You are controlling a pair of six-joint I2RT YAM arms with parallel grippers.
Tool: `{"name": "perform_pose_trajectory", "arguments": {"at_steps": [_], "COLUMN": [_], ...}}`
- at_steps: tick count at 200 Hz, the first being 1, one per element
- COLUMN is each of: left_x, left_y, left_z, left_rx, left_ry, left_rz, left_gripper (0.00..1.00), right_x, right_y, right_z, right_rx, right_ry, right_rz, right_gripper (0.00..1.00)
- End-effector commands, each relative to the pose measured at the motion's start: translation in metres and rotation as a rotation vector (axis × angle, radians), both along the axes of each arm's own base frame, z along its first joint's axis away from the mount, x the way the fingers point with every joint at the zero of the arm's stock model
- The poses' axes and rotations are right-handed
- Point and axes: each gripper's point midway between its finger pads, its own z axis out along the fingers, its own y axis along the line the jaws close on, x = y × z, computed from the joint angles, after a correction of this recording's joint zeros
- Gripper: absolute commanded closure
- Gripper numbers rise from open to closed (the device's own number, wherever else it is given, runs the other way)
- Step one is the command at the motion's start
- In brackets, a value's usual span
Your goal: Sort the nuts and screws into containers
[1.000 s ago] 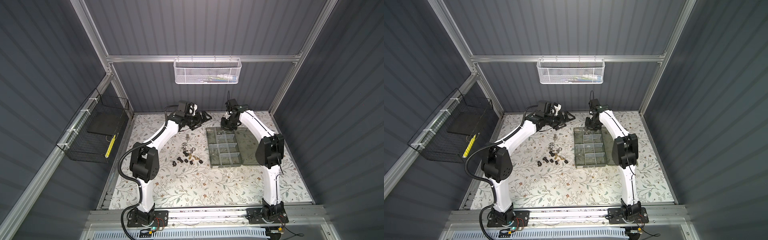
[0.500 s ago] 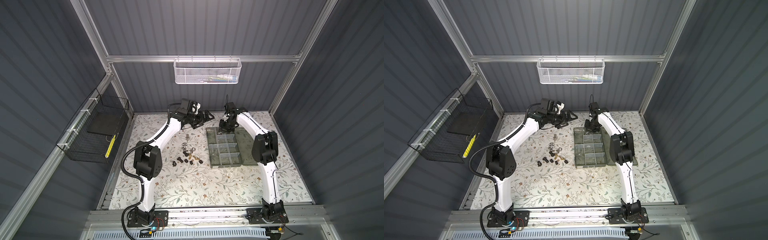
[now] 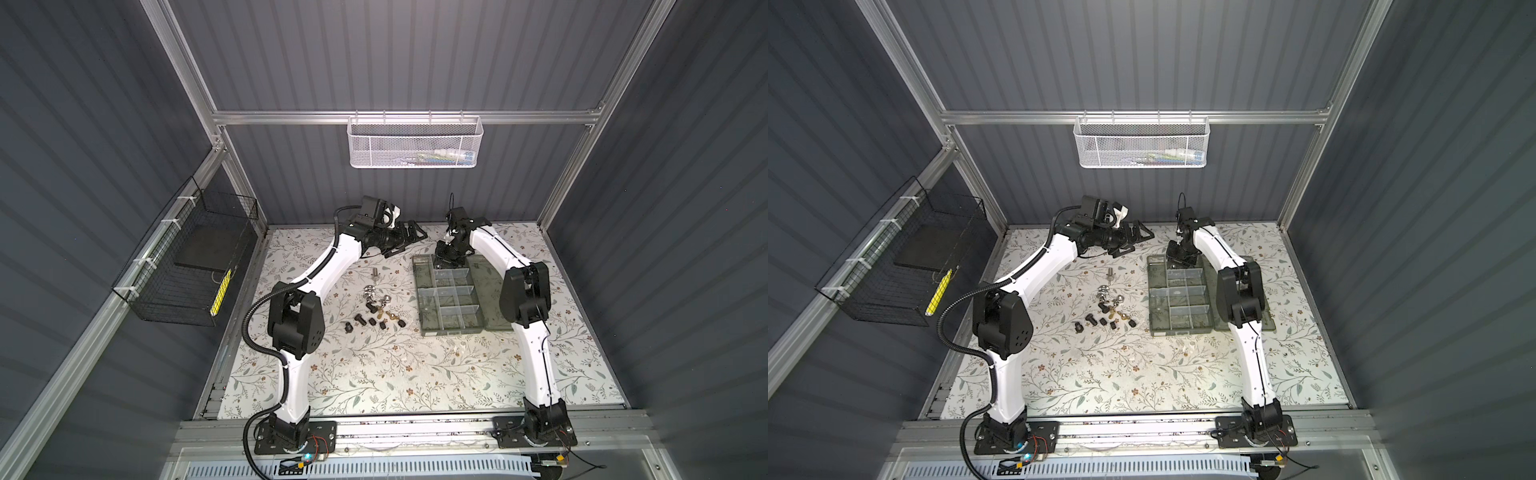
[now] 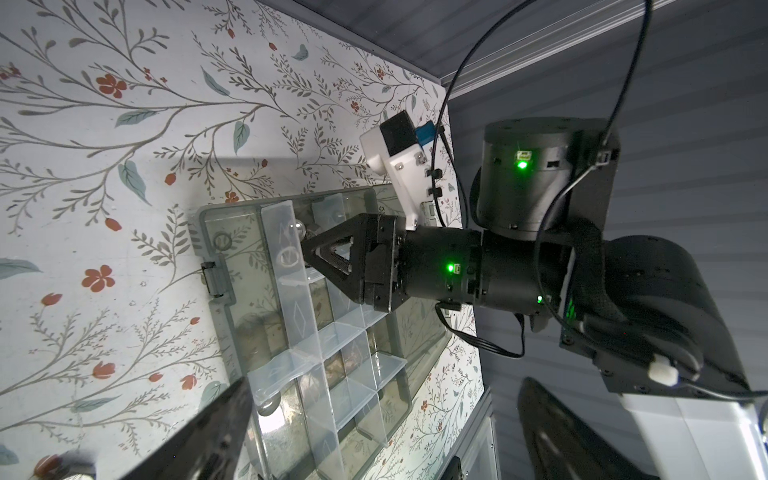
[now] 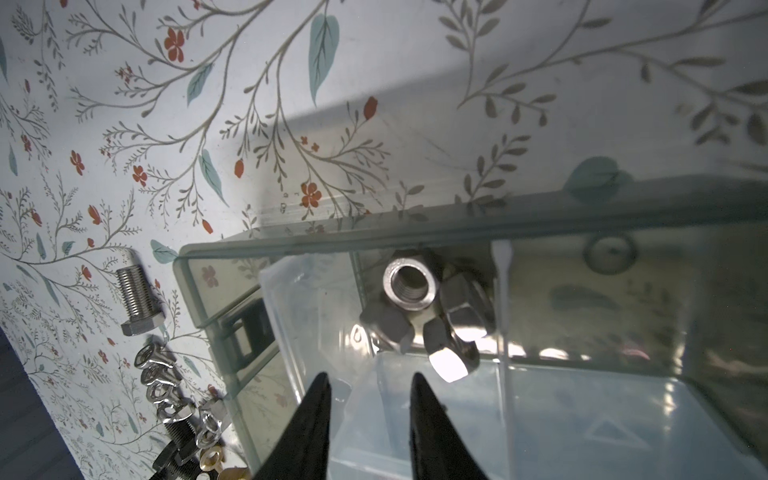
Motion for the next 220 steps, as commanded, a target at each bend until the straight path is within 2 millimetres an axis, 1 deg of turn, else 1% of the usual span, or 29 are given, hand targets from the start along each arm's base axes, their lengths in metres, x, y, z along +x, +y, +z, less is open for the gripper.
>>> {"name": "perform_pose_trajectory", "arguments": {"at_steps": [1,26,62,84,105,138,156,178,203,220], "left_x": [-0.005,-0.008,-0.016,-0.020,-0.023,-0.027,-0.033,-0.037,-0.038,-0.041], "left_y": [0.004,0.006,0.003,0.006,0.006,0.007,0.004,0.006,0.006,0.000], "left_z": [0.011,0.014,0.022,0.025,0.034,0.043,0.050,0.057,0.055,0.060], "left_rx": [0.010,0.012,-0.008,-0.012,-0.036,-0.058,-0.101,-0.114,-0.117,-0.153], "left_ry": [-0.036,-0.038,-0.055,-0.067,-0.096,-0.126,-0.146,-0.169,-0.162,-0.163], "left_rz": [-0.002,0.004,-0.016,-0.009,-0.018,-0.023,-0.044,-0.045,-0.051,-0.093], "left_gripper": [0.00,0.00,0.00,0.00,0.00,0.00,0.00,0.00,0.00,0.00], "right_x": [0.000,0.000,-0.001,0.002,0.004,0.006,0.007,0.008,0.006,0.005], "right_y": [0.001,0.000,0.000,0.000,0.000,0.000,-0.003,-0.005,-0.005,-0.003], "right_z": [0.001,0.005,0.015,0.026,0.036,0.050,0.056,0.062,0.073,0.082], "right_rx": [0.009,0.007,0.012,0.019,0.019,0.018,0.002,-0.011,-0.018,-0.025], "right_ry": [0.011,0.005,-0.009,-0.032,-0.055,-0.083,-0.107,-0.125,-0.153,-0.175], "right_rz": [-0.004,-0.003,-0.009,-0.014,-0.014,-0.013,-0.011,-0.009,-0.003,0.007], "right_gripper": [0.63,0.60,0.57,0.54,0.53,0.51,0.47,0.43,0.33,0.24]}}
